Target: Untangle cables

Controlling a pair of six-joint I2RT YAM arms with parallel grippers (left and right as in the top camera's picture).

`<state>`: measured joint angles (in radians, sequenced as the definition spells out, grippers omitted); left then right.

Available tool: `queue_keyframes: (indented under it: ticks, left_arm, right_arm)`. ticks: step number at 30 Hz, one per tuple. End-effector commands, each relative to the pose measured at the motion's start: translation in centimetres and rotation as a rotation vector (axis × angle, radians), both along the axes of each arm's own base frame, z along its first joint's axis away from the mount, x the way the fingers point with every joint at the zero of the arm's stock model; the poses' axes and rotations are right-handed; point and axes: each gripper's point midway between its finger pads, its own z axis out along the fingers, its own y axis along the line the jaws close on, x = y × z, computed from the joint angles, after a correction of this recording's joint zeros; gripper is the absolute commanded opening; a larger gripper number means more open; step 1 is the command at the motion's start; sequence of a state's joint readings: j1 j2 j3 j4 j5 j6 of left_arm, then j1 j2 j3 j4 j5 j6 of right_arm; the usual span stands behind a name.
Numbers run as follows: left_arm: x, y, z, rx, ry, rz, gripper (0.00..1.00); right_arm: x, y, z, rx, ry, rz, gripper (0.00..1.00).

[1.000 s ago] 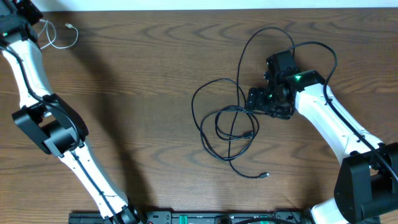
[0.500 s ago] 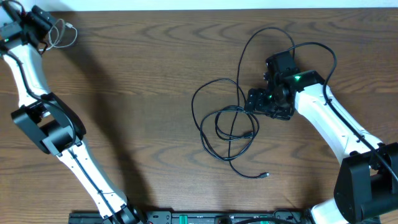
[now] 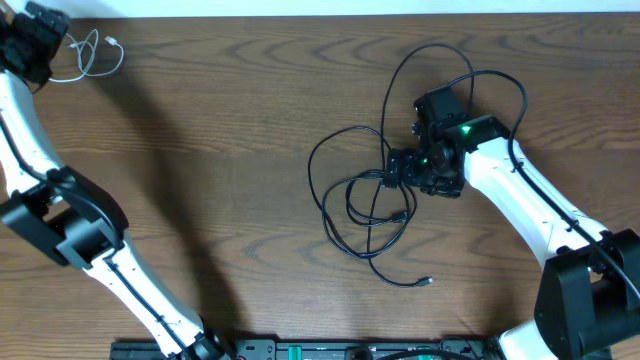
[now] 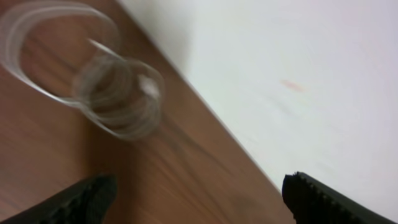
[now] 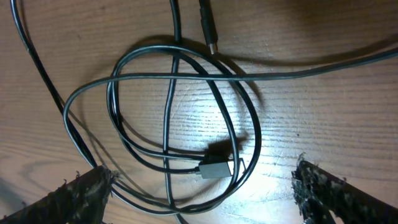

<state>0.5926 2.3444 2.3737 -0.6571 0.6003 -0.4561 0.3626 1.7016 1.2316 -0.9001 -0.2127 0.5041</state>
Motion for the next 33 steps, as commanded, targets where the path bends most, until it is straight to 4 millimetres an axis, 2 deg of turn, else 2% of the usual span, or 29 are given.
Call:
queue_keyframes:
  ticks: [1,3,6,10,13,17,18,22,25,30,33]
  left_arm:
    - [-1.5,-7.4,6.0,-0.219,-0.109,-0.251,0.91]
    - [-2.8,-11.1,5.5,-0.338,-0.051,-0.347,0.91]
    - [-4.7,-16.3,4.0,-0.393,0.045,-0.491,0.91]
    - [-7.0,-24.1,2.5,-0.352,0.138,-0.727,0.91]
    - [-8.0,-29.1,1.0,-0.299,0.253,-0.813,0.91]
    - [-8.9,-35.3,-1.1,-0.156,0.365,-0.918,0.91]
    - [-9.2,-37.6,-1.8,-0.08,0.395,-0.958,0.91]
    - [-9.3,-41.9,-3.6,0.152,0.435,-1.017,0.91]
    - [-8.9,-44.4,-4.6,0.353,0.437,-1.025,0.91]
    - [-8.9,-48.6,-4.9,0.587,0.403,-1.025,0.92]
    - [-8.7,-50.2,-4.8,0.617,0.373,-1.007,0.92]
  right_arm:
    - [0.1,0.2,0.0,0.001,-0.003,0.015,0.93]
    - [0.5,-0.1,0.2,0.004,-0.009,0.005,0.95]
    - [1.0,-0.8,0.8,0.007,-0.018,-0.021,0.98]
    - [1.1,-2.7,2.5,0.004,-0.032,-0.044,0.99]
    - [1.0,-4.5,4.2,0.0,-0.066,-0.068,0.99]
    - [0.4,-8.2,7.0,-0.034,-0.127,-0.161,0.99]
    - [0.1,-9.7,8.1,-0.054,-0.15,-0.202,0.99]
    - [-1.1,-12.7,9.9,-0.096,-0.189,-0.282,0.99]
    - [-1.9,-14.0,10.7,-0.121,-0.198,-0.319,0.99]
    - [-2.9,-14.5,10.5,-0.143,-0.17,-0.32,0.99]
    - [-3.1,-14.4,10.5,-0.137,-0.164,-0.318,0.99]
